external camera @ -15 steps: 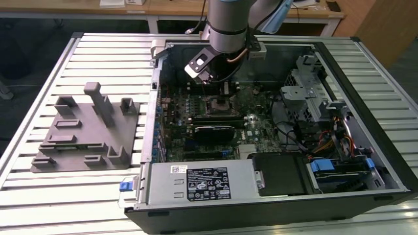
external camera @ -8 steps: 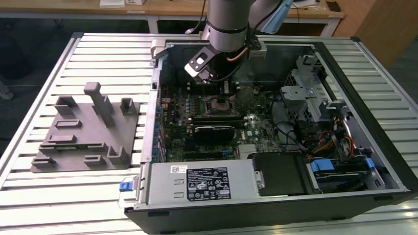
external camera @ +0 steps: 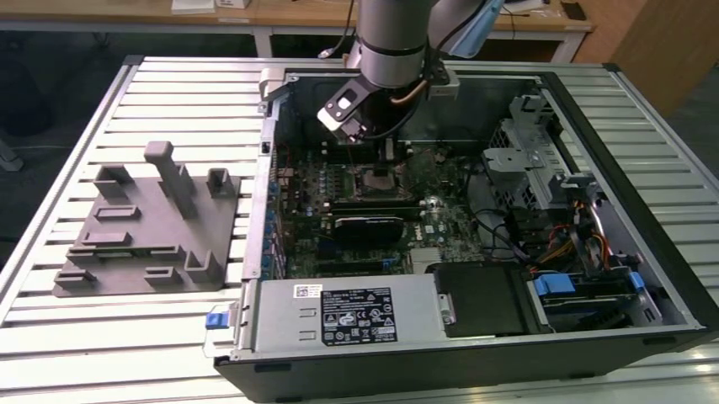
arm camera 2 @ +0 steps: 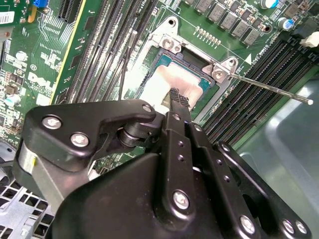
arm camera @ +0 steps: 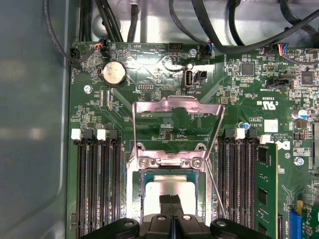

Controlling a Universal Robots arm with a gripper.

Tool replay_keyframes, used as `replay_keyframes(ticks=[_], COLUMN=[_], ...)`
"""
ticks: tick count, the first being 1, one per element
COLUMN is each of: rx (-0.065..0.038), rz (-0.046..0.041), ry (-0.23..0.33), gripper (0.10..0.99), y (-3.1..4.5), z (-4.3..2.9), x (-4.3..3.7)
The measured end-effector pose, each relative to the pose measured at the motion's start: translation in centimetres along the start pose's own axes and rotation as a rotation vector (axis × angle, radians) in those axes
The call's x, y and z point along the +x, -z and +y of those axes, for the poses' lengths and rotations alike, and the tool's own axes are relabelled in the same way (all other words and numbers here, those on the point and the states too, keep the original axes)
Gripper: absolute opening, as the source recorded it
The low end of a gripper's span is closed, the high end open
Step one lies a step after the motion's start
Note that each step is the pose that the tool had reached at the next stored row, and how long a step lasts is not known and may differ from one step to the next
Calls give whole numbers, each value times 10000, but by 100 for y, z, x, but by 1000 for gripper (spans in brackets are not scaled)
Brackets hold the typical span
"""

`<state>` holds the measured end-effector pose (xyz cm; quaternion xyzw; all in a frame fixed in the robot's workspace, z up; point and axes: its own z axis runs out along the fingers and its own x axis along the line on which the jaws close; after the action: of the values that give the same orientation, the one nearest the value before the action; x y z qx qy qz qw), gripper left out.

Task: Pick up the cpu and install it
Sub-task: 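Place the cpu into insertion slot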

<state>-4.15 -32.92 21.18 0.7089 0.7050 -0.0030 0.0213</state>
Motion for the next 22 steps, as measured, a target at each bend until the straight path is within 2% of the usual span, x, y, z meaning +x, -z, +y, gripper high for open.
replay_keyframes(ticks=[9, 22], rx=[0, -1], rz=[0, 1], ry=[0, 0], gripper=[106, 106], y=[120, 226], z=[3, 6], x=[-4, -8])
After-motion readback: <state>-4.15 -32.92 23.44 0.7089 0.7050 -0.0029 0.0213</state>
